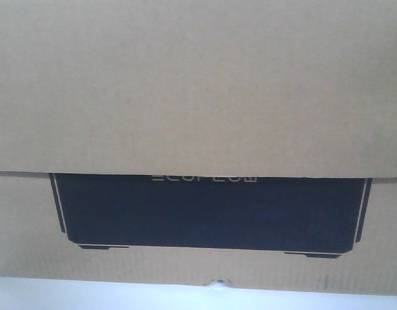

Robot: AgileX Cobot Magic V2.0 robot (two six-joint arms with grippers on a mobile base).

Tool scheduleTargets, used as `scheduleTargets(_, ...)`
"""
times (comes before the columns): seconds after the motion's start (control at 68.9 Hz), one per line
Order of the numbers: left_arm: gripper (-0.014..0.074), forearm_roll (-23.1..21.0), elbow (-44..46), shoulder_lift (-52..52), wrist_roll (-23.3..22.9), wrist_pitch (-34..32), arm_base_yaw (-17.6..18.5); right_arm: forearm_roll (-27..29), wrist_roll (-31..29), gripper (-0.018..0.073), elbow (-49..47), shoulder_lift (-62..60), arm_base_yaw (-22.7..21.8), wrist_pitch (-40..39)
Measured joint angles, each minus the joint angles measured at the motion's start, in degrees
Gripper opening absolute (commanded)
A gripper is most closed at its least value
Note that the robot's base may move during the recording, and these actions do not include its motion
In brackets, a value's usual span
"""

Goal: Grab box from left shelf to table start

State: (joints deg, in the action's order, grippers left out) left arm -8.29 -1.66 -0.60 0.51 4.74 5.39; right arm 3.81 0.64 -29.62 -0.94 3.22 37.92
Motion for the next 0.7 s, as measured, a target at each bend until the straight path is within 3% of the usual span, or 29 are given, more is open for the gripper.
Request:
scheduleTargets(0.363,-0.0102,0.0,0.0,0.0,0.0,-0.04,0.0,-0.25,0.0,0.0057,1.22,0.0,0.0,-1.06)
scheduleTargets(0.697,-0.0102,0.0,0.0,0.0,0.0,-0.13,0.0,-0.62,0.52,0.0057,15.49,0.0,-2.5,-9.92)
